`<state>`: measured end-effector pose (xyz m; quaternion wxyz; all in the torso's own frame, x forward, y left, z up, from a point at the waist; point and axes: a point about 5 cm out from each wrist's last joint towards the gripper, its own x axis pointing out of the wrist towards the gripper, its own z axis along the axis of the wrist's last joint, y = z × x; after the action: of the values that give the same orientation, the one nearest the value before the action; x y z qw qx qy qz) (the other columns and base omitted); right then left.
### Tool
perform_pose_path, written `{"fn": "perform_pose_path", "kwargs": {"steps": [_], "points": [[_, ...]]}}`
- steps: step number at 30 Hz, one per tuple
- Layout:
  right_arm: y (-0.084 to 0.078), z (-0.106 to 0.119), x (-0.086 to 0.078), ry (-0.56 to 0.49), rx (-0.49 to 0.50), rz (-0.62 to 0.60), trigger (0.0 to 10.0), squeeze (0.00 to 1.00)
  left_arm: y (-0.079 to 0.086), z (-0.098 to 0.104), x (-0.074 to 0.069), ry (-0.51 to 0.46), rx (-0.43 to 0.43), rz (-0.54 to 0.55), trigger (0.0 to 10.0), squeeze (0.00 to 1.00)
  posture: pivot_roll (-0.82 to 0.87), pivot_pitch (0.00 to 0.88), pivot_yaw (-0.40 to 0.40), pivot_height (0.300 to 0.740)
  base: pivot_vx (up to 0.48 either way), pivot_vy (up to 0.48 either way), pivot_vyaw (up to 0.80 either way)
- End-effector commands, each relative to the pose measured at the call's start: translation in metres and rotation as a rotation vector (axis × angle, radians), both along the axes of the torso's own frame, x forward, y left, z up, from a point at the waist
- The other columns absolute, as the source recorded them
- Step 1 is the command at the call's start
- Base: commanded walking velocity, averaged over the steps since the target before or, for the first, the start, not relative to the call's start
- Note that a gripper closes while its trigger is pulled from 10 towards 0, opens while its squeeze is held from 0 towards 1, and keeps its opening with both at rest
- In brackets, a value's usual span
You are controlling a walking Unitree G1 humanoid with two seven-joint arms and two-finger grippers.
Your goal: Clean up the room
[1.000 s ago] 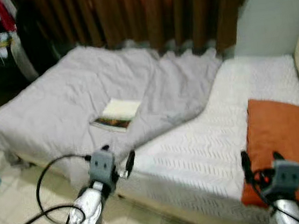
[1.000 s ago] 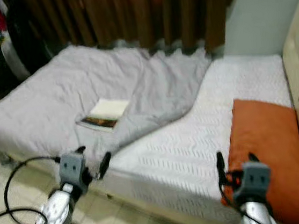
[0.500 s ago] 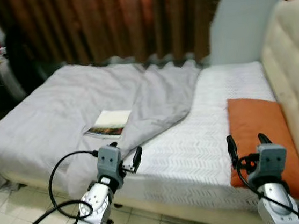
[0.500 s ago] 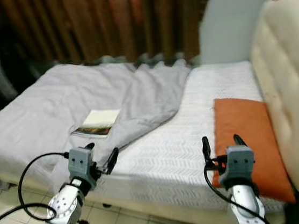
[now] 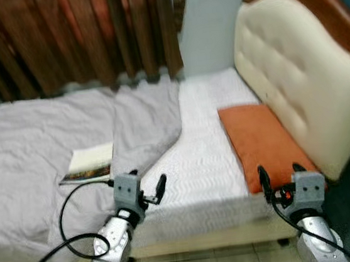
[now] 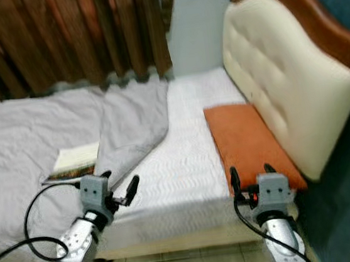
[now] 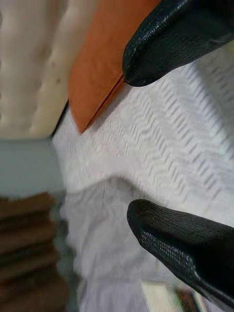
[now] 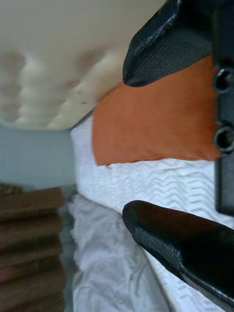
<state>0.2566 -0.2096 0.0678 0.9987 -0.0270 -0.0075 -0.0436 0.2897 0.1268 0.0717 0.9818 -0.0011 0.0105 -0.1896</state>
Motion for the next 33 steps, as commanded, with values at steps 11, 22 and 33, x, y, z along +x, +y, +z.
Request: {"fn": "perform_pose_path", "kwargs": {"steps": [11, 22, 33], "points": [[0.006, -0.010, 0.009, 0.055, 0.038, 0.065, 10.0, 0.00, 0.015, -0.005, -0.005, 0.003, -0.008, 0.104, 10.0, 0.00, -0.11, 0.000, 0.040, 0.740, 0.000, 0.480, 0.00], [0.009, -0.012, 0.016, 0.062, 0.040, 0.093, 10.0, 0.00, 0.021, -0.005, -0.004, -0.001, 0.044, 0.106, 10.0, 0.00, -0.08, 0.000, 0.023, 0.740, 0.000, 0.480, 0.00], [0.014, -0.016, 0.017, 0.061, 0.122, 0.120, 10.0, 0.00, 0.020, 0.000, -0.002, -0.013, 0.017, 0.138, 10.0, 0.00, -0.08, 0.000, 0.027, 0.740, 0.182, 0.231, 0.00]]}}
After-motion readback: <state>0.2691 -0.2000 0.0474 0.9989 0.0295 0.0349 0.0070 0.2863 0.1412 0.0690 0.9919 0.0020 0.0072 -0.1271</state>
